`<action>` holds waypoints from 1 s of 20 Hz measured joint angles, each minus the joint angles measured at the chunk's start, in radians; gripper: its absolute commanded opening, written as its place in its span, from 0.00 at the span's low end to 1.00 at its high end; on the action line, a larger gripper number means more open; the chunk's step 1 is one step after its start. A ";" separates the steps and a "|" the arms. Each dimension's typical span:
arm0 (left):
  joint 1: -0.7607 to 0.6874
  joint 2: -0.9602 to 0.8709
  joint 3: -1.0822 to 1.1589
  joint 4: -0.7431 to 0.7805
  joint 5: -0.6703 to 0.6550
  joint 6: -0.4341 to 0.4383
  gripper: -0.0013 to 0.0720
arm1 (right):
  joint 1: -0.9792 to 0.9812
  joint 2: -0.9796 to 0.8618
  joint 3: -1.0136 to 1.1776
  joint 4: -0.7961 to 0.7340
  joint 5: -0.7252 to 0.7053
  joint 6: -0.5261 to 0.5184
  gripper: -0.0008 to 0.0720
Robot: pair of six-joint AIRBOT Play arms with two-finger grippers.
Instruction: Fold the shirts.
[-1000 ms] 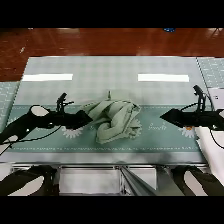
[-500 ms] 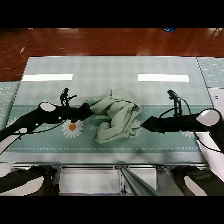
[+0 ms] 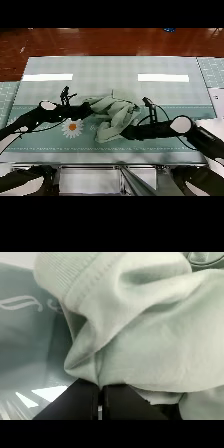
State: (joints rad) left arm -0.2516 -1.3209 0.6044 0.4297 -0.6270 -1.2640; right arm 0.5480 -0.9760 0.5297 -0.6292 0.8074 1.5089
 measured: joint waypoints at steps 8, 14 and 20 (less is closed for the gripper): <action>0.000 0.000 0.000 -0.001 -0.004 0.000 0.04 | 0.083 -0.219 0.068 0.305 -0.248 -0.221 0.05; 0.089 0.031 0.100 0.000 -0.056 0.047 0.04 | -0.077 -0.242 0.322 0.280 -0.117 -0.350 0.05; 0.267 0.124 0.559 0.000 -0.153 0.069 0.04 | -0.419 -0.237 0.983 0.056 0.301 -0.268 0.05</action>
State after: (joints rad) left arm 0.0151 -1.1965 1.1637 0.4301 -0.7803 -1.1950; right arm 0.1291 -1.2125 1.5127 -0.5732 1.1080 1.2411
